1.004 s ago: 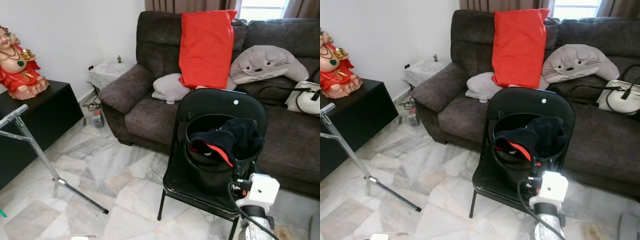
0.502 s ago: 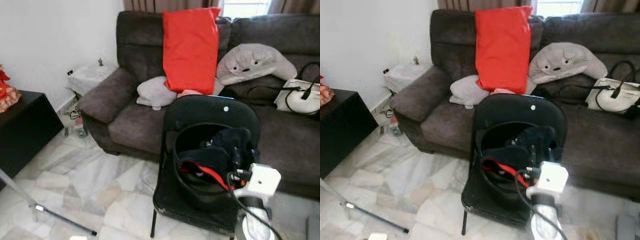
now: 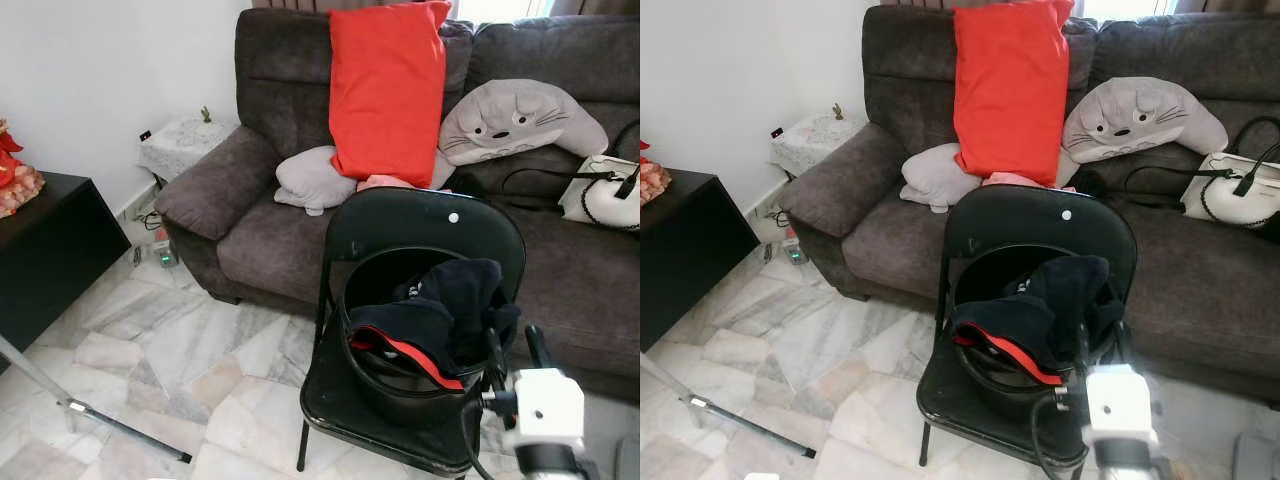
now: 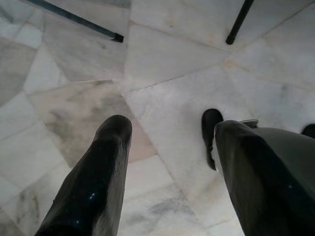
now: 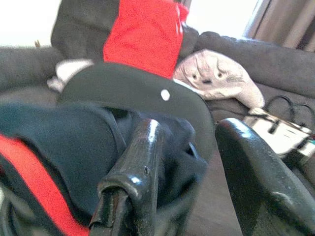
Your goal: Hang hanger
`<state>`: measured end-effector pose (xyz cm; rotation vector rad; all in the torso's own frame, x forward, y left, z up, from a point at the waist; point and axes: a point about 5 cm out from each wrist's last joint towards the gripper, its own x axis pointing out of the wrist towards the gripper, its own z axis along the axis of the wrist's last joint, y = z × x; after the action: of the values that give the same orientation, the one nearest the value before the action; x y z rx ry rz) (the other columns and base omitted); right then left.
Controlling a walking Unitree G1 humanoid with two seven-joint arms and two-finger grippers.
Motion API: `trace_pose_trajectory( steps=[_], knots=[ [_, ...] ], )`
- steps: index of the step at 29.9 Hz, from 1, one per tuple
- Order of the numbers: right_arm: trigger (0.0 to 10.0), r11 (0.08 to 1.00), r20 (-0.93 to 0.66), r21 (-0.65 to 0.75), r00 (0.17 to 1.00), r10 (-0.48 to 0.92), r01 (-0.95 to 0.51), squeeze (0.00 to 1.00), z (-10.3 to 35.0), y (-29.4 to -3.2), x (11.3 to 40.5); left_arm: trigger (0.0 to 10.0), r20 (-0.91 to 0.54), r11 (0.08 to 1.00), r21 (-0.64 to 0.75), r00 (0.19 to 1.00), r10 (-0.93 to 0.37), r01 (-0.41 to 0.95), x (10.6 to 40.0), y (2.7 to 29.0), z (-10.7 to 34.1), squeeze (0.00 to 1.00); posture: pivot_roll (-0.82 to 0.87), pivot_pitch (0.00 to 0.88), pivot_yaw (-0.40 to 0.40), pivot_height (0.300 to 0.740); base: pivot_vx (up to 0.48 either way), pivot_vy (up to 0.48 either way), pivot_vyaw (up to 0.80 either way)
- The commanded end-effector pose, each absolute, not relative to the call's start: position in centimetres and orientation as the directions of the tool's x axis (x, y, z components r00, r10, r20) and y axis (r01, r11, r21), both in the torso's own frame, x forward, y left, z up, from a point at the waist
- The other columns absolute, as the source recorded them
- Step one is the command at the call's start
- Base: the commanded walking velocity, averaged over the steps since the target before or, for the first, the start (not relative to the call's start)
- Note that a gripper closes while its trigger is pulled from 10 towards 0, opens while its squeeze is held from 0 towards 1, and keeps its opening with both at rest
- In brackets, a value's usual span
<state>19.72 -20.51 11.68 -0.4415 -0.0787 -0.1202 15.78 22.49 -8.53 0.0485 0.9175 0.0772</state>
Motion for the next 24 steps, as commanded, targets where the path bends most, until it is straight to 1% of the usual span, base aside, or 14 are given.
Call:
trace_pose_trajectory(
  steps=[1,2,3,7,8,9,10,11,13,14,15,19,23,24],
  knots=[
    [10.0,0.872,0.105,-0.472,0.990,-0.091,0.130,0.00,12.3,-20.9,19.5,10.0,-0.808,0.995,0.091,0.580,0.102,-0.048,15.3,23.0,-8.7,0.00,-0.10,0.086,0.117,0.740,0.000,0.000,0.00],
    [10.0,0.821,0.101,-0.561,0.993,-0.056,0.104,0.00,12.7,-20.9,19.7,10.0,-0.809,0.995,0.092,0.578,0.103,-0.049,15.3,23.1,-8.7,0.00,-0.10,0.086,0.117,0.740,0.000,0.000,0.00],
    [10.0,0.803,0.120,-0.590,0.992,-0.024,0.091,0.00,13.2,-20.6,20.1,10.0,-0.809,0.994,0.092,0.578,0.104,-0.050,15.3,23.1,-8.7,0.00,-0.10,0.087,0.118,0.740,0.000,0.000,0.00],
    [10.0,0.782,0.172,-0.619,0.984,0.038,0.078,0.00,14.7,-19.7,20.9,10.0,-0.808,0.994,0.092,0.579,0.105,-0.052,15.4,23.1,-8.6,0.00,-0.10,0.089,0.116,0.740,0.000,0.000,0.00],
    [10.0,0.782,0.196,-0.619,0.978,0.064,0.073,0.00,15.5,-19.2,21.3,10.0,-0.808,0.994,0.092,0.580,0.105,-0.053,15.5,23.1,-8.6,0.00,-0.10,0.088,0.116,0.740,0.000,0.000,0.00],
    [10.0,0.773,0.219,-0.633,0.968,0.121,0.047,0.00,16.4,-18.2,21.7,10.0,-0.808,0.995,0.088,0.580,0.104,-0.056,15.5,23.1,-8.6,0.00,-0.10,0.090,0.114,0.740,0.000,0.000,0.00],
    [10.0,0.740,0.213,-0.673,0.954,0.213,-0.015,0.00,17.1,-16.7,22.0,10.0,-0.809,0.995,0.084,0.579,0.102,-0.057,15.6,23.0,-8.6,0.00,-0.09,0.090,0.113,0.740,0.000,0.000,0.00],
    [10.0,0.716,0.196,-0.697,0.948,0.250,-0.045,0.49,17.0,-16.2,22.0,10.0,-0.810,0.995,0.082,0.578,0.100,-0.058,15.6,23.0,-8.6,0.00,-0.10,0.092,0.113,0.740,0.000,0.000,0.00],
    [10.0,0.701,0.184,-0.710,0.946,0.268,-0.060,0.49,16.9,-15.9,21.9,10.0,-0.810,0.995,0.081,0.577,0.100,-0.058,15.6,23.0,-8.6,0.00,-0.09,0.092,0.113,0.740,0.000,0.000,0.00],
    [10.0,0.687,0.155,-0.721,0.947,0.282,-0.087,1.00,16.6,-15.6,21.9,10.0,-0.812,0.995,0.079,0.575,0.098,-0.058,15.6,22.9,-8.6,0.00,-0.10,0.095,0.114,0.740,0.000,0.000,0.00],
    [10.0,0.677,0.134,-0.729,0.948,0.289,-0.104,1.00,16.3,-15.4,21.9,10.0,-0.814,0.995,0.077,0.573,0.096,-0.058,15.6,22.9,-8.7,0.00,-0.10,0.095,0.113,0.740,0.000,0.000,0.00],
    [10.0,0.547,-0.021,-0.808,0.937,0.348,-0.221,1.00,14.6,-14.5,22.2,10.0,-0.823,0.997,0.063,0.563,0.081,-0.051,15.4,22.7,-8.8,0.00,-0.10,0.096,0.110,0.740,0.000,0.000,0.00],
    [10.0,0.540,-0.054,-0.805,0.936,0.347,-0.247,1.00,14.5,-14.4,22.2,10.0,-0.823,0.997,0.060,0.562,0.080,-0.054,15.3,22.6,-8.8,0.00,-0.09,0.098,0.108,0.740,0.000,0.000,0.00],
    [10.0,0.535,-0.091,-0.801,0.938,0.335,-0.269,1.00,14.5,-14.4,22.1,10.0,-0.825,0.997,0.054,0.560,0.074,-0.053,15.3,22.6,-8.9,0.00,-0.10,0.101,0.107,0.740,0.000,0.000,0.00]
  ],
)
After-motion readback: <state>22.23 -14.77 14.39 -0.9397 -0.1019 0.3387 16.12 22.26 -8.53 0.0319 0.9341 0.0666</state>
